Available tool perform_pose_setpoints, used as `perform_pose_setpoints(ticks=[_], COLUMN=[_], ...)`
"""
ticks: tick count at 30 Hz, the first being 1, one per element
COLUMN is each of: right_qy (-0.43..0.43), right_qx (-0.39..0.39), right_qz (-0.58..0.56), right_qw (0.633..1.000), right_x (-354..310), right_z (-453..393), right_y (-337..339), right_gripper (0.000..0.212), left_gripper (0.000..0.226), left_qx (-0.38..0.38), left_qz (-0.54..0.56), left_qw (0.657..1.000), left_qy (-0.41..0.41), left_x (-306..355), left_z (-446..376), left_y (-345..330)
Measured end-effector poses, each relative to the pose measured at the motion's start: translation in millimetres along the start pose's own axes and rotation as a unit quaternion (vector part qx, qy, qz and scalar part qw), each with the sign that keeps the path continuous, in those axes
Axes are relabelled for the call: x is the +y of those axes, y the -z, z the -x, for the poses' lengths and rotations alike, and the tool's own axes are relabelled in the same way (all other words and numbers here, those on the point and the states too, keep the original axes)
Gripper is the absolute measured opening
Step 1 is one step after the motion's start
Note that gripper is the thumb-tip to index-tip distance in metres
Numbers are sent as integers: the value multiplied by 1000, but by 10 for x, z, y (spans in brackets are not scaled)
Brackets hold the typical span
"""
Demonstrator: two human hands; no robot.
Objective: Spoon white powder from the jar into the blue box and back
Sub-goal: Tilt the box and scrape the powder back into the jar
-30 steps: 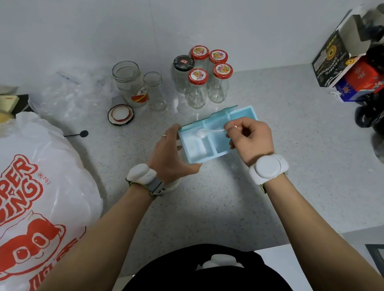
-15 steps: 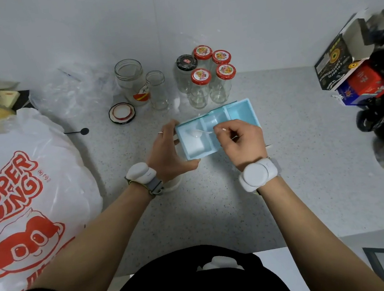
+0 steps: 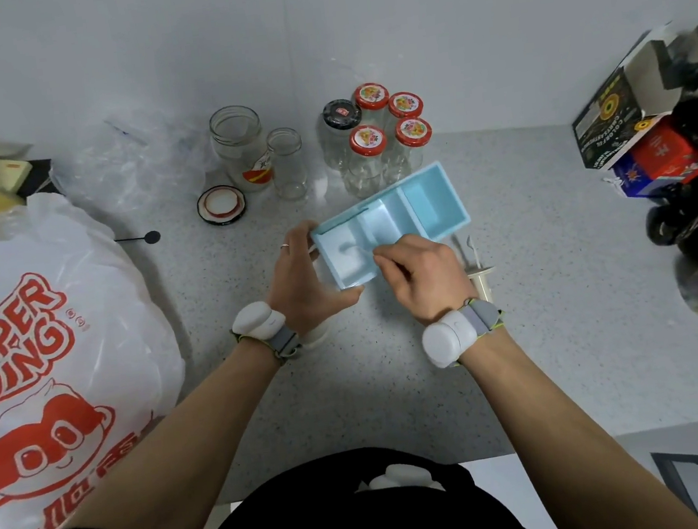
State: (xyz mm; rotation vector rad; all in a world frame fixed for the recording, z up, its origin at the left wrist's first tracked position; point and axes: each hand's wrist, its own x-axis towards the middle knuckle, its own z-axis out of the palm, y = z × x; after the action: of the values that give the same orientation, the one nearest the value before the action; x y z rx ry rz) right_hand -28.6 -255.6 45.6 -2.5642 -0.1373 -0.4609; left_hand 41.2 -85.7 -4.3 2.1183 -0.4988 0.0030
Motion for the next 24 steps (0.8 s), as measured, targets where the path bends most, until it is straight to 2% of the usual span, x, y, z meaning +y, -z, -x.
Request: perform_pose_setpoints(ticks=[4, 13, 16, 18, 24], right_qy=[-3, -6, 2, -2, -44], right_qx=[6, 27, 18, 8, -8], right_qz=[6, 56, 61, 59, 5], right_qw=[1000, 998, 998, 998, 999], right_x=[-31, -147, -182, -191, -225], right_z=[-47, -158, -155, -153, -265], right_y=[-8, -70, -124, -159, -213], right_gripper=[16, 23, 30, 27, 20], left_gripper=[102, 99, 98, 97, 97], left_qx=[28, -15, -19, -23, 10], left_qz=[1, -22, -23, -15, 21], left_qw=[1000, 998, 998, 997, 1000], left_qy=[1, -51, -58, -66, -20], left_x=[10, 9, -29, -59, -123], left_z=[-112, -90, -58, -54, -45], left_y=[112, 145, 192, 246, 523])
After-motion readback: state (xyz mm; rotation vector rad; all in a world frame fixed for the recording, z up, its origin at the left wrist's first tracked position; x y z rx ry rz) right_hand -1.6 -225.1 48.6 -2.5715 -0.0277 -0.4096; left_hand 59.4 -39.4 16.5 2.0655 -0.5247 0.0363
